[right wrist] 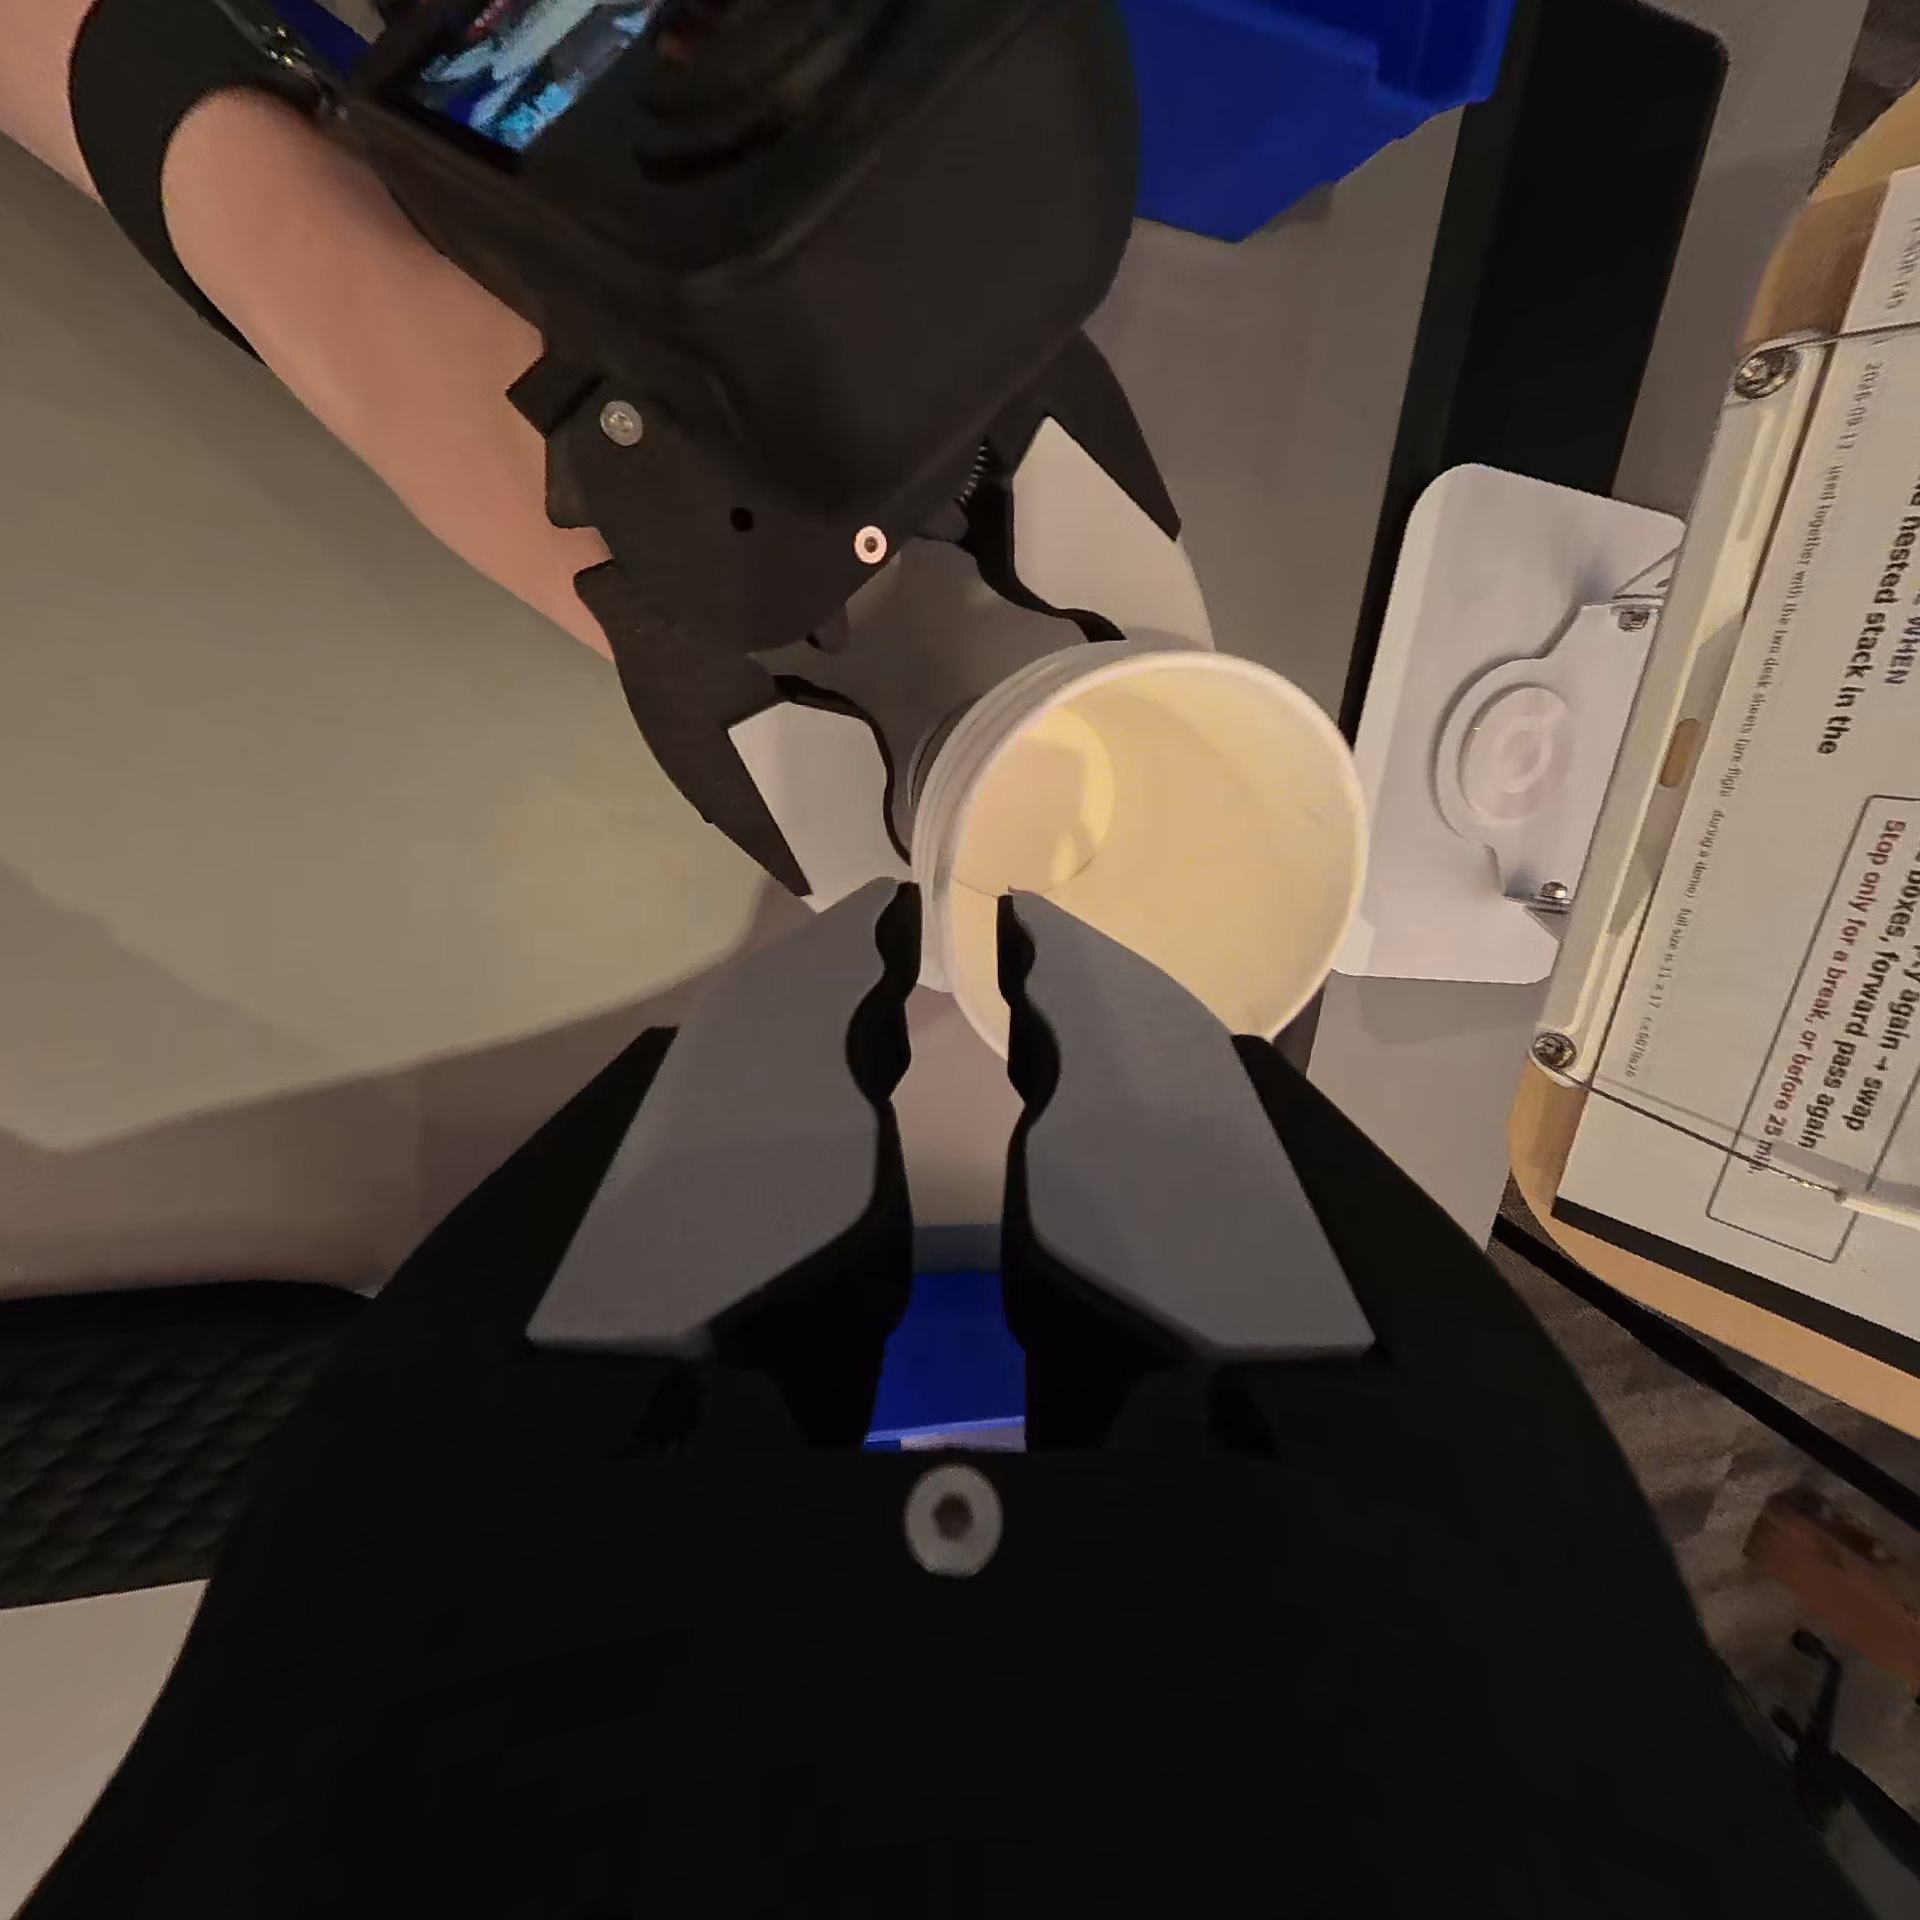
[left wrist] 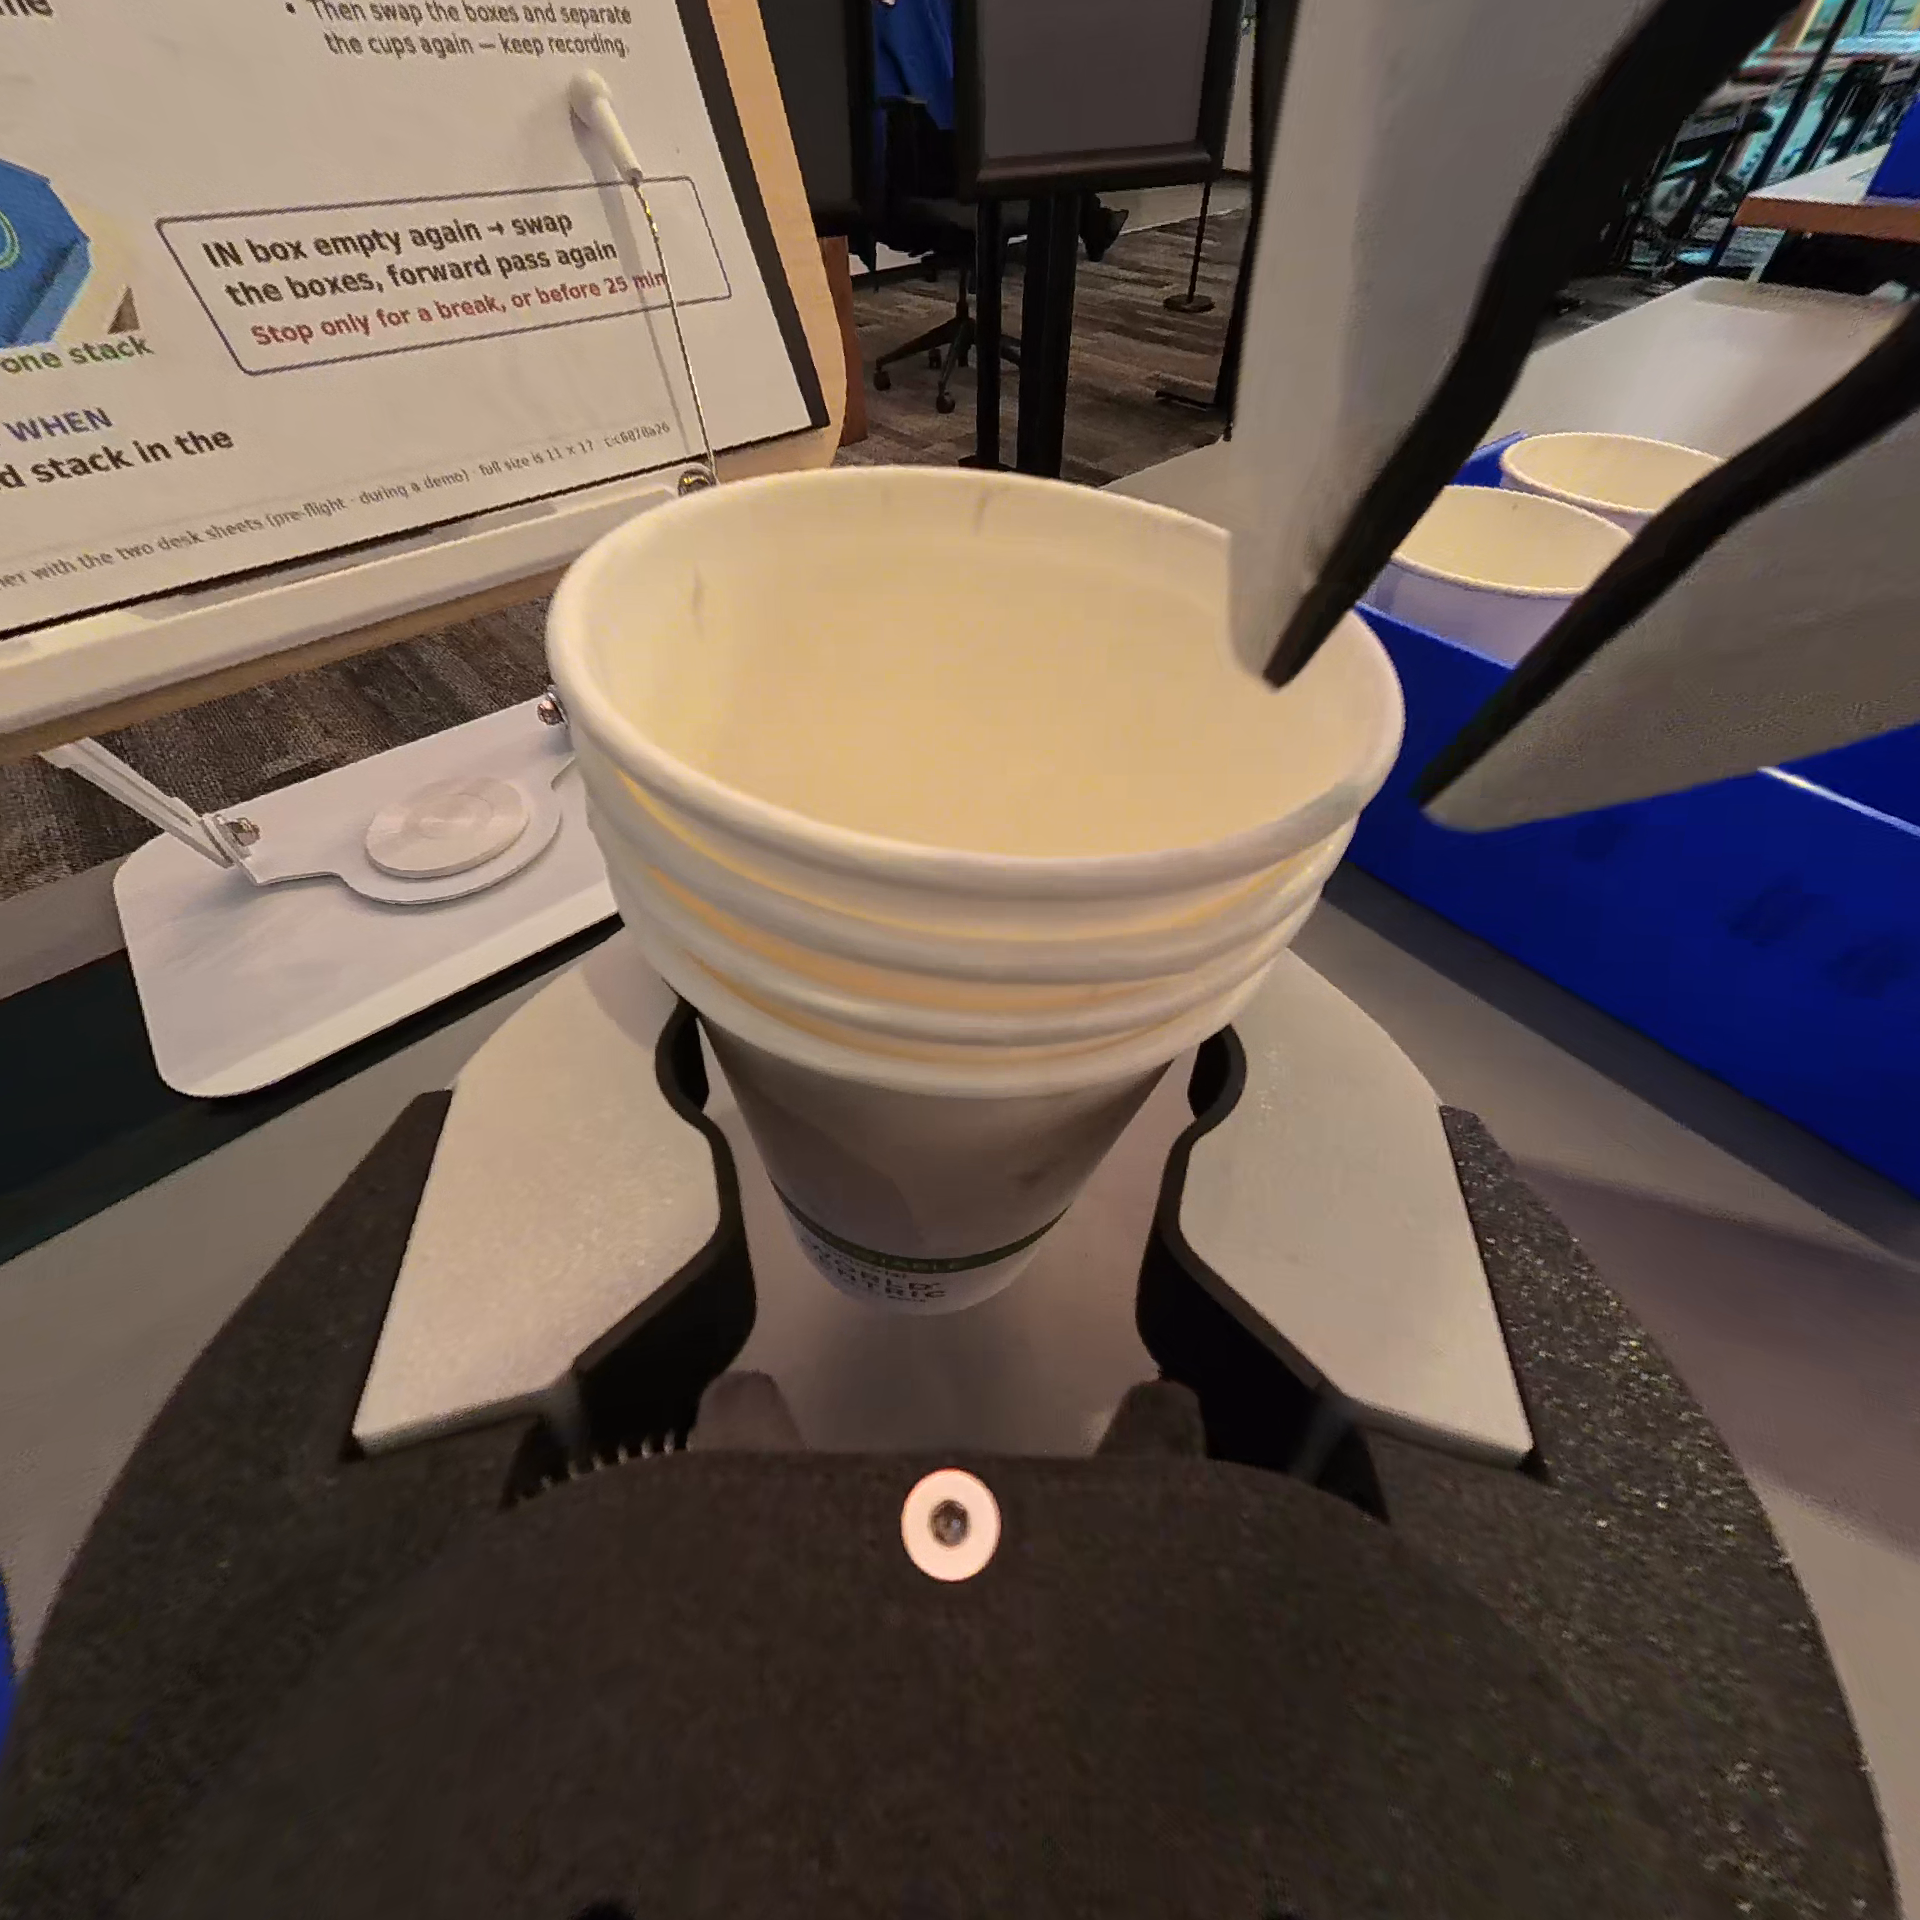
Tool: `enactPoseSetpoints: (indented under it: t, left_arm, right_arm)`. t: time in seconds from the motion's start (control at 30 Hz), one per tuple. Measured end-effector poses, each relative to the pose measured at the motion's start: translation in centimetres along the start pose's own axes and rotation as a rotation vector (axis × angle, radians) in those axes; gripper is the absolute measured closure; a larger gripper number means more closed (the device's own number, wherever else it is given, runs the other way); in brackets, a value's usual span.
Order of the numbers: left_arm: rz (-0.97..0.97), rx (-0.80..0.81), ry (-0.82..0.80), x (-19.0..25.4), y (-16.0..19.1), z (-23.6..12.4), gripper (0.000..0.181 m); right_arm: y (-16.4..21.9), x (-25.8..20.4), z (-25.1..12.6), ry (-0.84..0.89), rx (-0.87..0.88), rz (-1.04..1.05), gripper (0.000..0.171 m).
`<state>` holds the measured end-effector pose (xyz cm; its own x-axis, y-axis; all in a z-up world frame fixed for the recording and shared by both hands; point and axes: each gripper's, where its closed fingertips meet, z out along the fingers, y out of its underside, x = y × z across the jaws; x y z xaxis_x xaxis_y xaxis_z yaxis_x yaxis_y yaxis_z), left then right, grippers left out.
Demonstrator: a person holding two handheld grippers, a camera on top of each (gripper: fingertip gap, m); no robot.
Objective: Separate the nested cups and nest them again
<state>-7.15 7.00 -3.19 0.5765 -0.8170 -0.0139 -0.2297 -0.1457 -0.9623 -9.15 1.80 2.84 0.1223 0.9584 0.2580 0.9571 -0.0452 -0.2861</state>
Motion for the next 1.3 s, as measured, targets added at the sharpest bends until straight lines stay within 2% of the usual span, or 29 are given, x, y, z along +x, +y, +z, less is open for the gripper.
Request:
enactPoseSetpoints:
  t: [0.27,0.63,0.83,1.13,1.3]
  left_arm:
    - [-0.002,-0.003,0.004,0.1,0.1,0.1,0.088]
    - [-0.004,0.0,0.001,0.0,0.0,0.0,0.088]
    - [0.004,-0.013,0.007,0.3,0.3,0.2,0.088]
    - [0.009,-0.025,0.019,0.6,0.6,0.4,0.088]
    - [0.004,-0.018,0.02,0.5,0.3,0.3,0.088]
  right_arm:
    - [0.3,-0.3,1.1,-0.024,-0.016,-0.001,0.167]
    - [0.0,0.1,0.1,0.001,-0.009,-0.005,0.168]
    - [-0.7,0.9,-2.4,0.033,0.005,0.005,0.168]
    - [-0.8,2.8,-8.4,0.121,0.014,0.049,0.168]
    - [1.3,2.6,-11.0,0.147,-0.002,0.104,0.168]
